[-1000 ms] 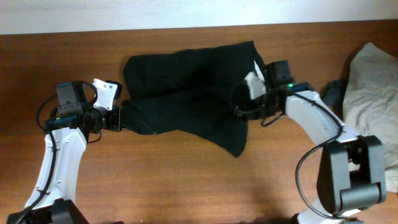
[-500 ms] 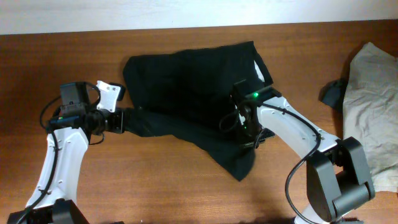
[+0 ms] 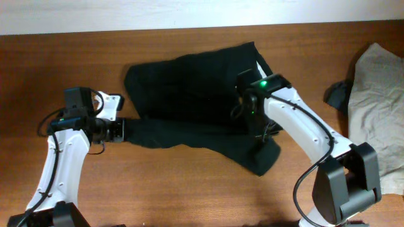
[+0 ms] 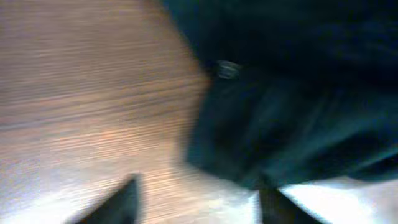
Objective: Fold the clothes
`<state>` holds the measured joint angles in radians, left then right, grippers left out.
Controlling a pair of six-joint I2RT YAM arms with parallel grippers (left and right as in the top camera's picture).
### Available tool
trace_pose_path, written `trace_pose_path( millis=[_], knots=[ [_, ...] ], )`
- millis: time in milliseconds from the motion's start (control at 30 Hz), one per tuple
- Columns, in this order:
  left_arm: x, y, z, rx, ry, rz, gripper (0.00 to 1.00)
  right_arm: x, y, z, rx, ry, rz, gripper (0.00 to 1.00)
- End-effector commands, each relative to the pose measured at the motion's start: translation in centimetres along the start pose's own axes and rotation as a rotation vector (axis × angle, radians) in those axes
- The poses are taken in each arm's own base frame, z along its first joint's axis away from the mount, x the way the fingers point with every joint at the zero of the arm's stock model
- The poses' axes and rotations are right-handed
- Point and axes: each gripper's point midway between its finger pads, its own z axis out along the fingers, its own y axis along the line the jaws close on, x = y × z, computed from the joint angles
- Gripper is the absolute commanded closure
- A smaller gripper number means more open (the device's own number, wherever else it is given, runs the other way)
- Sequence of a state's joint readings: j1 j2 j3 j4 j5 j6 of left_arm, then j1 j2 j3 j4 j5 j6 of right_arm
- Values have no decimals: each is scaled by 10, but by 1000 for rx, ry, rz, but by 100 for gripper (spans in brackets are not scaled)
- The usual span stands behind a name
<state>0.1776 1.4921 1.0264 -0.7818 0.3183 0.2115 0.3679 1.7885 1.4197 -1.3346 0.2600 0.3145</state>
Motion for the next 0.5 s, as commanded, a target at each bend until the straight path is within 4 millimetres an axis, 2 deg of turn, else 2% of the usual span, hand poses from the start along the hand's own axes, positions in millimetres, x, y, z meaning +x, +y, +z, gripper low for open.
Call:
trace_pose_path(
  millis=[0, 33, 133, 233, 367, 467],
  knots=[
    [-17, 0, -9, 31, -81, -46, 1, -13, -33, -13, 79, -38, 59, 96],
    [-29, -7, -11, 81, -131, -30, 1, -13, -33, -14, 66, -34, 48, 96],
    [-53, -5, -20, 131, -248, -11, 1, -9, -32, -13, 37, -10, 41, 96],
    [-60, 4, -24, 119, -287, -15, 1, -7, -30, -12, 30, -3, 39, 96],
    [-64, 0, -7, 154, -273, -3, 1, -9, -27, -12, 15, -11, 42, 96],
    [-82, -11, 9, 280, -330, 33, 1, -10, -23, -12, -10, -11, 44, 96]
  ],
)
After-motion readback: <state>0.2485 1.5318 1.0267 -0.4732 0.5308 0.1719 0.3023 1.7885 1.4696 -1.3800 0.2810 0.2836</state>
